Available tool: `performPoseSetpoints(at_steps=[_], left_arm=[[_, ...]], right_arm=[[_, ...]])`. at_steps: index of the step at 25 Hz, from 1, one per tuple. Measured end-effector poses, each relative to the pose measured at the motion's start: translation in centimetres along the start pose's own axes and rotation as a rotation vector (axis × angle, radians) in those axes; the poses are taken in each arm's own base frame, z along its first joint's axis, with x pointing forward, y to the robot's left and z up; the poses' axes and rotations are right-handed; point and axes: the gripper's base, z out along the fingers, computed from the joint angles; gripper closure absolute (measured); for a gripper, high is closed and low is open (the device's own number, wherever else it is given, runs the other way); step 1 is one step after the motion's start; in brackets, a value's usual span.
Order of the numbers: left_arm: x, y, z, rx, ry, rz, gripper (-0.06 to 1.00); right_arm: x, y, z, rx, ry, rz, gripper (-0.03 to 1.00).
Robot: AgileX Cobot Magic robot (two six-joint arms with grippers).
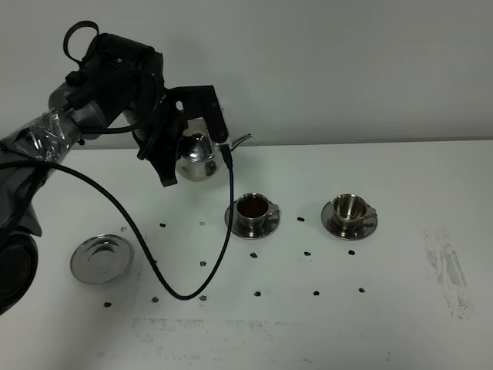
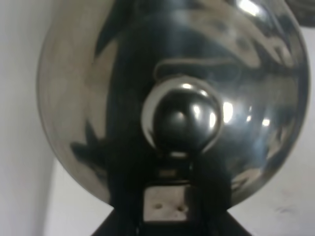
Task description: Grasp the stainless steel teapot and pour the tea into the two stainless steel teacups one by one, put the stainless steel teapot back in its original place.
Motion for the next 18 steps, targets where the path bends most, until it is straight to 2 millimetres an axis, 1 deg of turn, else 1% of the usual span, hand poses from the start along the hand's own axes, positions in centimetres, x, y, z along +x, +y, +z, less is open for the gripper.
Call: performPoseSetpoints(at_steps=[3, 5, 8, 11, 14, 18], left_arm=[[0.7, 0.0, 0.4, 0.036, -0.016, -0.153, 0.69], [0.7, -0.1, 0.6, 0.053, -0.020, -0.254, 0.69], [0.8, -0.4, 0.9, 0.072, -0.022, -0.360, 0.69], [1.0, -0.9, 1.4, 0.094, -0.017, -0.408, 0.69], [1.6, -1.8, 1.8, 0.106, -0.015, -0.425, 0.69], [2.6, -2.7, 1.3, 0.105, -0.031, -0.473, 0.69]], right_arm=[[0.0, 0.0, 0.0, 0.001, 0.000, 0.000, 0.58], [0.0, 0.0, 0.0, 0.001, 0.000, 0.000, 0.58], [0.0, 0.0, 0.0, 0.001, 0.000, 0.001, 0.58], [0.0, 0.0, 0.0, 0.001, 0.000, 0.001, 0.58], [0.0, 0.0, 0.0, 0.001, 0.000, 0.001, 0.58], [0.0, 0.0, 0.0, 0.001, 0.000, 0.000, 0.58]])
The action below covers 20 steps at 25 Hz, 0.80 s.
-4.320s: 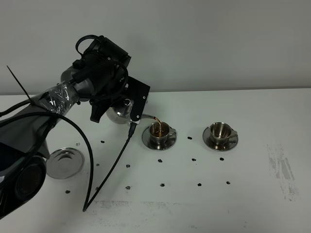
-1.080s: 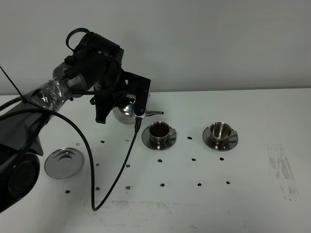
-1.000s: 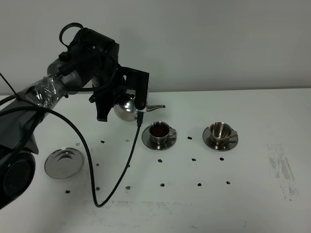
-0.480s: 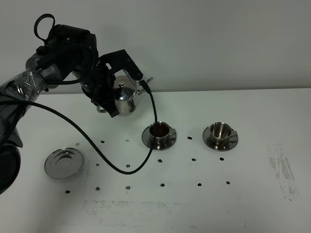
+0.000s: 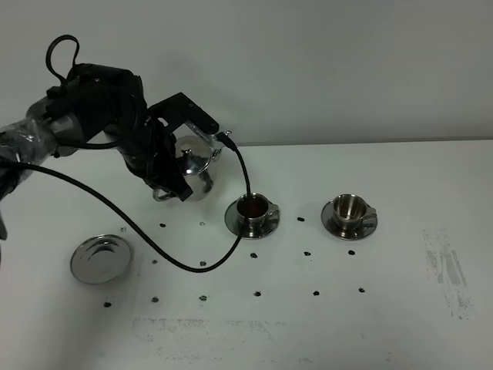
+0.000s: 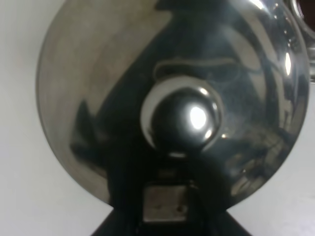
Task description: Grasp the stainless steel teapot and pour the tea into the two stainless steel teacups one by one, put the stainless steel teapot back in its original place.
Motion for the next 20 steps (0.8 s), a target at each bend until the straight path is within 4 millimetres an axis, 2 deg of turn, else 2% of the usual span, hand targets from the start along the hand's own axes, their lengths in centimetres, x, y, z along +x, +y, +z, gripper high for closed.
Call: performPoseSetpoints(at_steps=[3, 8, 14, 20], left_arm=[[0.9, 0.0, 0.0, -0.002, -0.006, -0.049, 0.69], [2.3, -0.7, 1.7, 0.022, -0.003, -0.095, 0.69], [3.3, -1.5, 3.1, 0.032, -0.017, -0.133, 0.69], [3.5, -1.5, 3.1, 0.036, -0.013, -0.139, 0.69]], right_arm=[[0.0, 0.0, 0.0, 0.000, 0.000, -0.001, 0.58], [0.0, 0.0, 0.0, 0.000, 0.000, -0.001, 0.58], [0.0, 0.0, 0.0, 0.001, 0.000, 0.000, 0.58], [0.0, 0.0, 0.0, 0.001, 0.000, 0.000, 0.58]])
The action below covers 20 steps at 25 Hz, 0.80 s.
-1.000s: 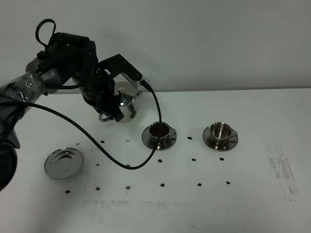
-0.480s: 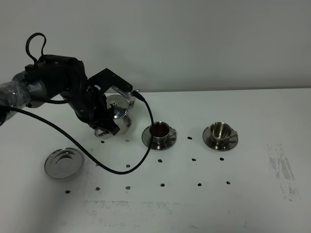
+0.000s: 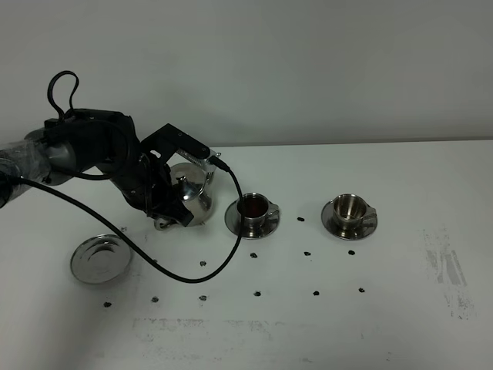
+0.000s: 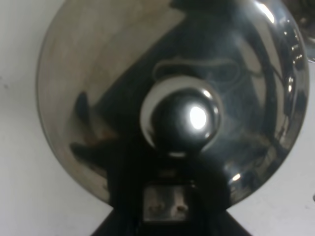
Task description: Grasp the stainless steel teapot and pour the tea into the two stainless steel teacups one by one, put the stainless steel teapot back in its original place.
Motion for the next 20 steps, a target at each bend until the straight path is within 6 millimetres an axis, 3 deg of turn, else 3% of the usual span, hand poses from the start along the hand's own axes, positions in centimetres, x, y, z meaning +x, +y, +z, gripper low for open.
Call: performPoseSetpoints(at_steps=[4, 8, 13, 20], left_arm=[[-0.9, 0.0, -1.3, 0.015, 0.019, 0.011, 0.69], [-3.2, -1.1, -3.7, 0.035, 0.022, 0.071, 0.69], [-5.9, -4.1, -6.0, 0.066, 0.001, 0.176, 0.69], [-7.8, -9.3, -6.8, 0.132, -0.041, 0.314, 0.69]], right_arm=[[0.0, 0.0, 0.0, 0.000, 0.000, 0.000, 0.58], [0.0, 0.0, 0.0, 0.000, 0.000, 0.000, 0.58], [0.0, 0.0, 0.0, 0.000, 0.000, 0.000, 0.58], [0.0, 0.0, 0.0, 0.000, 0.000, 0.000, 0.58]])
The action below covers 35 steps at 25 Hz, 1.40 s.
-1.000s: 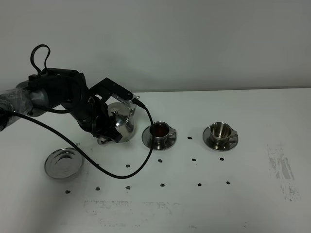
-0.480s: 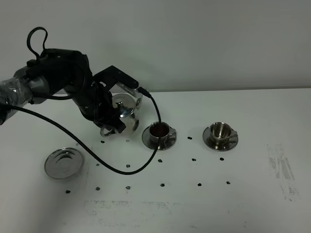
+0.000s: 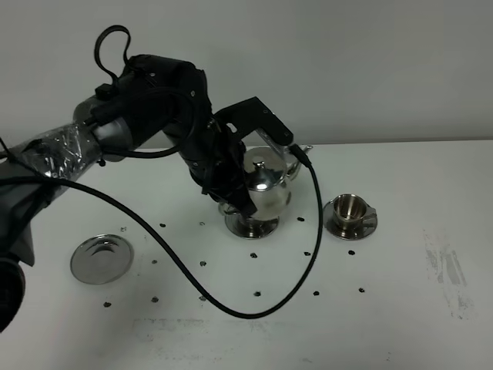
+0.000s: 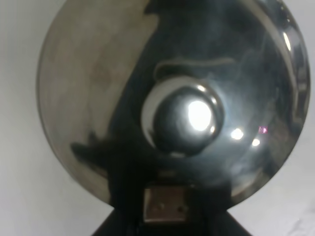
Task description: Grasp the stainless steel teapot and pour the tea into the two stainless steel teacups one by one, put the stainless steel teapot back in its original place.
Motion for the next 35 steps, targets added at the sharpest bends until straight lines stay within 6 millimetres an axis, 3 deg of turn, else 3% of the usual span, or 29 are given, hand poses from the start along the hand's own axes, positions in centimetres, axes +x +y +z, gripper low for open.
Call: performPoseSetpoints(at_steps=[7, 9, 15, 22, 35], left_arm=[[-3.0, -2.2, 1.8, 0.040, -0.009, 0.074, 0.69], [-3.7, -2.0, 2.7, 0.037, -0.003, 0.092, 0.69], [-5.8, 0.2, 3.1, -0.089, -0.063, 0.153, 0.69], [-5.1, 2.0, 4.3, -0.142, -0.051, 0.330, 0.69], [-4.5, 3.4, 4.2, -0.215, 0.033, 0.785, 0.69]], right_arm=[[0.0, 0.0, 0.0, 0.000, 0.000, 0.000, 0.58], [0.0, 0.0, 0.0, 0.000, 0.000, 0.000, 0.58], [0.0, 0.0, 0.0, 0.000, 0.000, 0.000, 0.58], [0.0, 0.0, 0.0, 0.000, 0.000, 0.000, 0.58], [0.0, 0.0, 0.0, 0.000, 0.000, 0.000, 0.58]])
